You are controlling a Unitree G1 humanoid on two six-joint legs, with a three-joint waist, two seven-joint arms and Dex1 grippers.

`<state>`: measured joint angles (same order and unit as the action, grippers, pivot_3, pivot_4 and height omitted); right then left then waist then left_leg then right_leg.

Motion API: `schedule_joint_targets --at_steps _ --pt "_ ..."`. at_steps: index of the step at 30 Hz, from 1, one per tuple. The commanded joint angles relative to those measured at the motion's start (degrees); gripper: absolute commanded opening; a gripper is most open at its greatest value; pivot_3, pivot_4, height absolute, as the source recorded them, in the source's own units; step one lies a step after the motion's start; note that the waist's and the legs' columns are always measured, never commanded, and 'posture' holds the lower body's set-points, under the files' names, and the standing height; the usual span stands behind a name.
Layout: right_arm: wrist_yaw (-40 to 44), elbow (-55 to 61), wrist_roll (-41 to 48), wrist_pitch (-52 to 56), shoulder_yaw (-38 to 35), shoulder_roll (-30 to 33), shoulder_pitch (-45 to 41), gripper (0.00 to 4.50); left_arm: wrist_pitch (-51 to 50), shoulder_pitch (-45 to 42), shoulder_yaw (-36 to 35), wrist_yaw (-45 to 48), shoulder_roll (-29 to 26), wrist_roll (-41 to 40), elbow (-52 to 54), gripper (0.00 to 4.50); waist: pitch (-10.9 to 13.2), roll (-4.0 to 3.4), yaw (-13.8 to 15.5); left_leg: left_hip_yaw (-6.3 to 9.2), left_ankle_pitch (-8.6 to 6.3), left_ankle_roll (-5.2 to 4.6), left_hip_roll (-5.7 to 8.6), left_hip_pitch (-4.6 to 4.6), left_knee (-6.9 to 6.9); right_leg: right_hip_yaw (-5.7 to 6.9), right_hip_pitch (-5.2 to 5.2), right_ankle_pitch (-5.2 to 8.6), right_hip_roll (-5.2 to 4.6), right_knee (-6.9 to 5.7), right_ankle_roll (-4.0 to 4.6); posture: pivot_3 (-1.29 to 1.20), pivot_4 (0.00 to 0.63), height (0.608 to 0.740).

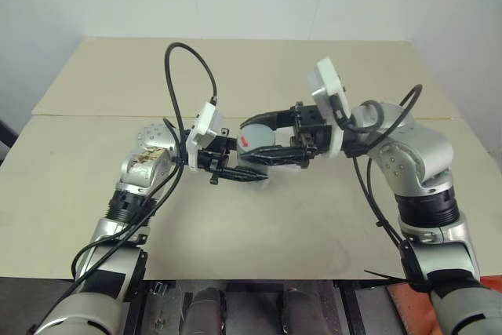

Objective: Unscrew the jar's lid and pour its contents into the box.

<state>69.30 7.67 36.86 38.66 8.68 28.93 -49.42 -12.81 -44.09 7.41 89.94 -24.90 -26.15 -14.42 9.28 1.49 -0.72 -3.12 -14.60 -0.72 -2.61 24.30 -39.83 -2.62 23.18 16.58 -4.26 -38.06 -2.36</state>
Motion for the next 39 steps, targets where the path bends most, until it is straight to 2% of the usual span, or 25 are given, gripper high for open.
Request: schedule_joint_targets --at_steps 1,8,14,19,20,30,34,39 --pt "9.8 -1.9 1.1 -2.4 4.0 -1.2 -2.6 2.77 -1.4 -1.5 0.0 2.4 -0.6 -4.1 4.2 2.07 0.0 -0.01 -0.1 0.0 0.0 0.0 0.0 -0.01 -0.01 0.0 0.0 0.0 0.01 0.0 0.0 0.0 0.15 0.74" --pt "19.9 -8.0 -2.6 -8.2 7.8 -3.7 -6.0 2.77 -3.1 -0.9 1.8 2.6 -2.2 -7.0 8.0 2.07 0.0 -0.02 0.0 0.15 0.0 0.0 -0.02 -0.03 -0.03 0.0 0.01 0.0 0.01 -0.03 0.0 0.0 0.15 0.74" --pt "18.2 -9.1 -4.0 -9.7 6.1 -5.5 -6.2 2.77 -3.7 1.0 0.9 2.5 -2.5 -6.6 9.6 2.07 0.0 -0.03 0.0 0.17 0.01 0.01 -0.02 -0.02 -0.05 0.03 0.0 0.0 0.0 -0.07 0.0 0.0 0.15 0.74" --pt "13.3 -8.9 -4.8 -9.5 3.1 -5.9 -5.3 4.39 -4.1 2.6 -0.3 1.3 -3.4 -6.3 9.9 2.07 0.0 -0.04 0.0 0.19 0.01 0.02 -0.03 -0.02 -0.05 0.05 0.01 0.0 0.0 -0.11 0.0 0.0 0.15 0.74" --pt "12.5 -8.7 -4.9 -9.4 2.7 -5.9 -5.1 4.45 -4.4 2.8 -0.5 1.0 -3.5 -6.4 10.1 2.07 0.0 -0.04 0.0 0.19 0.01 0.02 -0.03 -0.02 -0.05 0.05 0.01 0.0 0.0 -0.12 0.0 0.0 0.15 0.74" --pt "3.9 -4.8 -4.2 -8.1 -3.0 -2.4 -1.0 4.45 -4.8 6.3 -3.5 -3.3 -6.0 -5.8 10.1 2.07 0.0 -0.04 0.0 0.2 0.01 0.02 -0.02 -0.02 -0.05 0.07 0.0 0.0 -0.02 -0.11 0.0 0.0 0.15 0.74" --pt "-0.3 -2.8 -4.5 -8.3 -5.8 -0.3 1.4 4.45 -5.0 7.6 -5.7 -8.5 -7.1 -4.7 9.0 2.07 0.0 -0.04 0.0 0.2 0.01 0.02 -0.02 -0.02 -0.04 0.07 0.0 0.0 -0.02 -0.07 0.0 0.0 0.15 0.74" --pt "-8.8 1.7 -3.8 -6.7 -9.6 -0.1 4.2 4.45 -4.0 8.9 -7.3 -17.3 -4.9 -2.5 9.4 2.07 0.0 -0.03 0.0 0.2 0.01 0.02 -0.01 -0.03 -0.05 0.07 0.01 0.0 -0.05 -0.05 0.0 0.0 0.15 0.74"
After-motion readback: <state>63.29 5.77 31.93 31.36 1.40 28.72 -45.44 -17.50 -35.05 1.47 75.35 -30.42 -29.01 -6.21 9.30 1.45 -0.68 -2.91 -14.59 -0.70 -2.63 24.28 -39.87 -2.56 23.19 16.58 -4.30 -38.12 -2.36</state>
